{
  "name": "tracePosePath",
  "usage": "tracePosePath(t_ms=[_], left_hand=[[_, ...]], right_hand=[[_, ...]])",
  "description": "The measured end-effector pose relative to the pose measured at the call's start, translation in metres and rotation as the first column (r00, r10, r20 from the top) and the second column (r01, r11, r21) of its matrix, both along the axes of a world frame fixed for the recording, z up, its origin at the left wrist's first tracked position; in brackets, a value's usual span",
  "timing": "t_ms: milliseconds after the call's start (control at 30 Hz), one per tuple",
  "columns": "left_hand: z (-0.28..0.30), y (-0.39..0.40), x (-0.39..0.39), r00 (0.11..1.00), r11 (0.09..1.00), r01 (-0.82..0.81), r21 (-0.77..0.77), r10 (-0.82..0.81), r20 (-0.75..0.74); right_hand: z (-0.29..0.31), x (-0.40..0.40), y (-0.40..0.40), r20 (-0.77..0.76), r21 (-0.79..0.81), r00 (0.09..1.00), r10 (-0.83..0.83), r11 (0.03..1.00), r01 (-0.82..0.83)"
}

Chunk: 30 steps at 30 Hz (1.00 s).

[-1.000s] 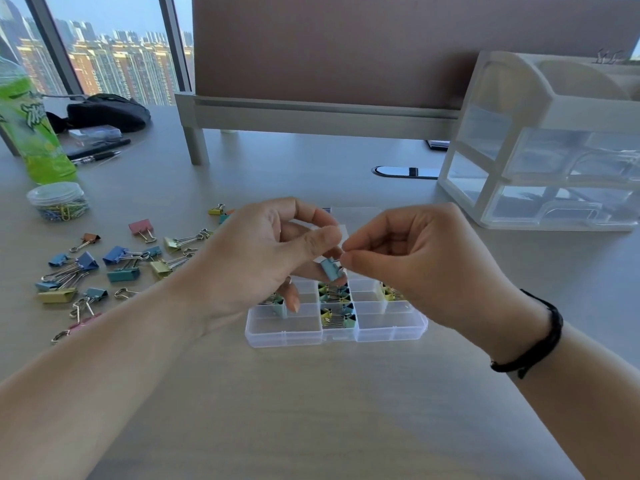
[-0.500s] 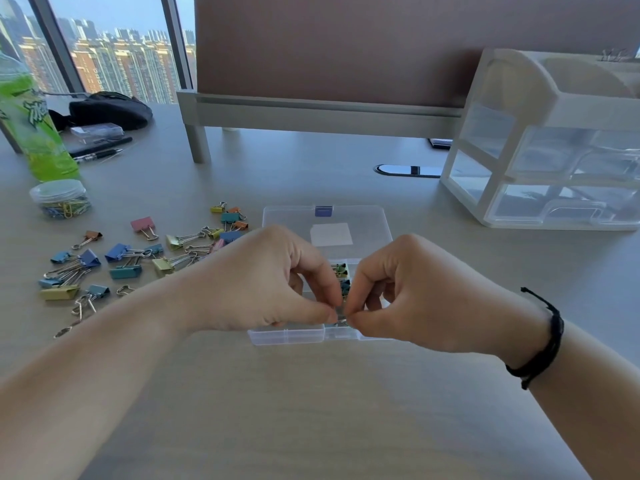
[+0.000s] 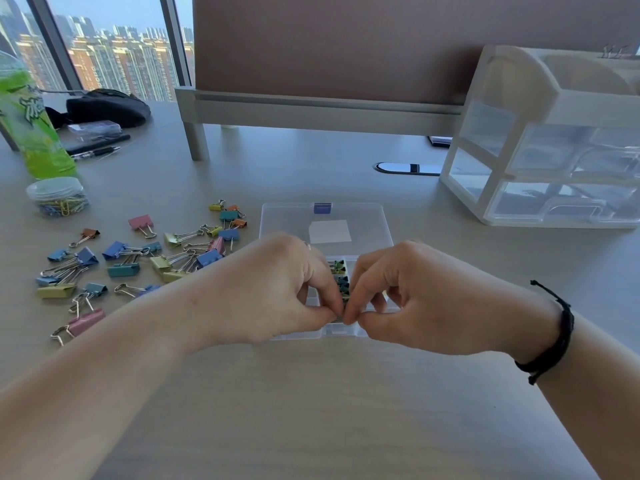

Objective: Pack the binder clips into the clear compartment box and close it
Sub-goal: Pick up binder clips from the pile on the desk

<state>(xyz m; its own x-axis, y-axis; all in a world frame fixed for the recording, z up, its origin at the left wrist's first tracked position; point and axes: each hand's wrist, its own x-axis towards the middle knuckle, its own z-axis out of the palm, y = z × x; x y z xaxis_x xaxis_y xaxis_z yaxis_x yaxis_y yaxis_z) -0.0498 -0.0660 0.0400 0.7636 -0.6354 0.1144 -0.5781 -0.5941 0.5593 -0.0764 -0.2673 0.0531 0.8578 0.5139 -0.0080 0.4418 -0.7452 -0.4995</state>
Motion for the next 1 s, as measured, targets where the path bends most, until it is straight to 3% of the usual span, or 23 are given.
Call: tracePosePath(t_ms=[300, 467, 767, 1000], left_hand=[[0.004, -0.007, -0.010, 0.988, 0.976, 0.069, 0.208, -0.095, 0.118], [0.005, -0.010, -0.013, 0.984, 0.959, 0.053, 0.279, -0.098, 0.149], [-0.002, -0.015, -0.012, 0.965, 0.980, -0.147, 0.133, 0.112, 0.239], [0.001, -0.016, -0.013, 0.979, 0.987, -0.144, 0.069, 0.132, 0.154]], right_hand=[[0.000, 0.005, -0.003, 0.042, 0.083, 0.998, -0.055, 0.995, 0.051], [-0.002, 0.003, 0.000, 0.033, 0.021, 0.999, -0.027, 0.999, 0.026], [-0.002, 0.002, 0.000, 0.035, 0.020, 0.999, -0.035, 0.999, 0.034], [-0.002, 0.002, -0.001, 0.039, -0.006, 0.999, -0.032, 0.999, 0.032]])
